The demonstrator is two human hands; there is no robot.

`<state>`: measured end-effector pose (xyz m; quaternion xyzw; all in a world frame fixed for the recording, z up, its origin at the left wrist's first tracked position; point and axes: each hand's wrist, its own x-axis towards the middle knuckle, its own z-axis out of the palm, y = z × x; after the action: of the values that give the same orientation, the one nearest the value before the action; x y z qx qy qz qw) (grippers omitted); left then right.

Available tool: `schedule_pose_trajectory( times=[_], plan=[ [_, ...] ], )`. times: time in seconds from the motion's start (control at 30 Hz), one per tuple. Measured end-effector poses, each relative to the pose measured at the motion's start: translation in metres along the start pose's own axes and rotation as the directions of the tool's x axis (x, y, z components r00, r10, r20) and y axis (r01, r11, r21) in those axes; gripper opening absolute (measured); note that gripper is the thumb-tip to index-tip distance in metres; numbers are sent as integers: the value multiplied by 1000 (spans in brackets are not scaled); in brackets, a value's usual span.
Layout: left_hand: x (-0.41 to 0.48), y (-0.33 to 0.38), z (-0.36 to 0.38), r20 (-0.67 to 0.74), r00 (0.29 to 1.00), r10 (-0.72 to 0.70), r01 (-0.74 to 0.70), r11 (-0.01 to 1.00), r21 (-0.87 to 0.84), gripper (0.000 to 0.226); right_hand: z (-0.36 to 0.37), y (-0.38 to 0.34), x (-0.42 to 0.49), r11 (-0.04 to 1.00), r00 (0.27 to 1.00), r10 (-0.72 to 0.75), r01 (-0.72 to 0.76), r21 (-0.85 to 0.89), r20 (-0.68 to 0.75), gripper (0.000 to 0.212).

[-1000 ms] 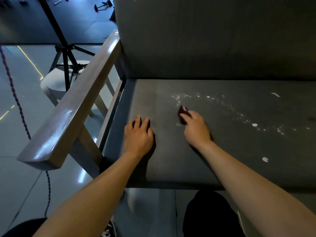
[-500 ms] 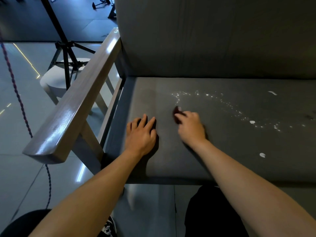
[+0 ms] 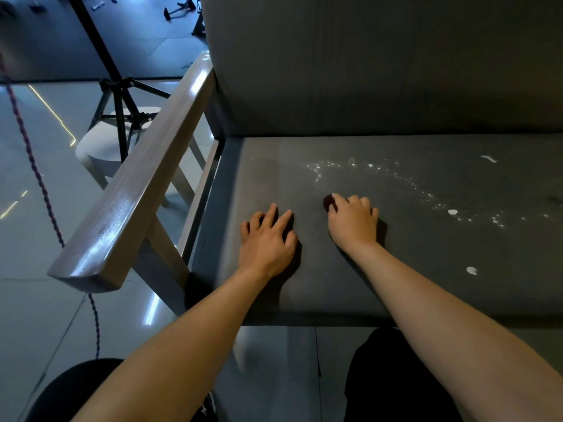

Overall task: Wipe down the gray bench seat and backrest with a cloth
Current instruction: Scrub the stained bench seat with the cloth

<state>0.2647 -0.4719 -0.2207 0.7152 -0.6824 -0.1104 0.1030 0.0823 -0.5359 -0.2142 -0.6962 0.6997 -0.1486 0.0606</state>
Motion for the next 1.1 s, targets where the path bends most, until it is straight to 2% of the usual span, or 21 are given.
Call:
schedule_pose_trajectory(
  times=[0.1,0.27,0.37,0.4,0.53,0.6,0.67,0.73,0.8,0.87,0.93,1.03,1.1],
  plan=[
    [0,2,0,-3,1000,-8,8,1000,6,57,4,-22,-11,1000,1000,14,-14,4,-1,36],
    [-1,3,-1,-7,1000,-17,17,1000,3,53,10,-45,-41,978,984,-177,173,119,15,33],
    [-1,4,-2,4,1000,-27,27,1000,-5,53,3,-29,-25,973,973,-231,230,21,23,31],
    [-1,4,-2,6,1000,-31,31,999,-7,53,1,-21,-17,980,980,-197,197,-9,20,31],
    [0,3,-1,12,1000,-29,29,1000,-10,53,-8,10,1,996,996,84,-84,-23,-3,29],
    [0,4,-1,6,999,-32,32,999,-5,52,-8,1,-5,993,993,115,-116,32,26,30],
    [1,6,-2,-7,1000,-31,31,999,-9,49,-6,-21,-21,993,997,28,-36,115,67,31],
    [2,8,-3,-23,999,-40,39,999,-29,45,-3,-39,-40,980,987,-123,106,166,98,30],
    [2,10,-3,-37,998,-56,55,998,-31,45,-4,-38,-48,964,968,-236,221,146,91,30],
    [2,10,-2,-33,998,-50,49,999,-20,47,-8,-22,-36,963,963,-263,258,78,64,32],
    [1,9,-2,-21,999,-45,44,999,-17,49,-9,0,-16,985,985,-170,169,15,30,35],
    [0,8,-1,-15,999,-40,40,999,-15,51,-13,25,5,995,995,98,-98,-1,-6,32],
    [1,8,-1,-14,999,-42,42,999,-18,51,-11,15,4,990,991,135,-135,34,2,31]
  ],
)
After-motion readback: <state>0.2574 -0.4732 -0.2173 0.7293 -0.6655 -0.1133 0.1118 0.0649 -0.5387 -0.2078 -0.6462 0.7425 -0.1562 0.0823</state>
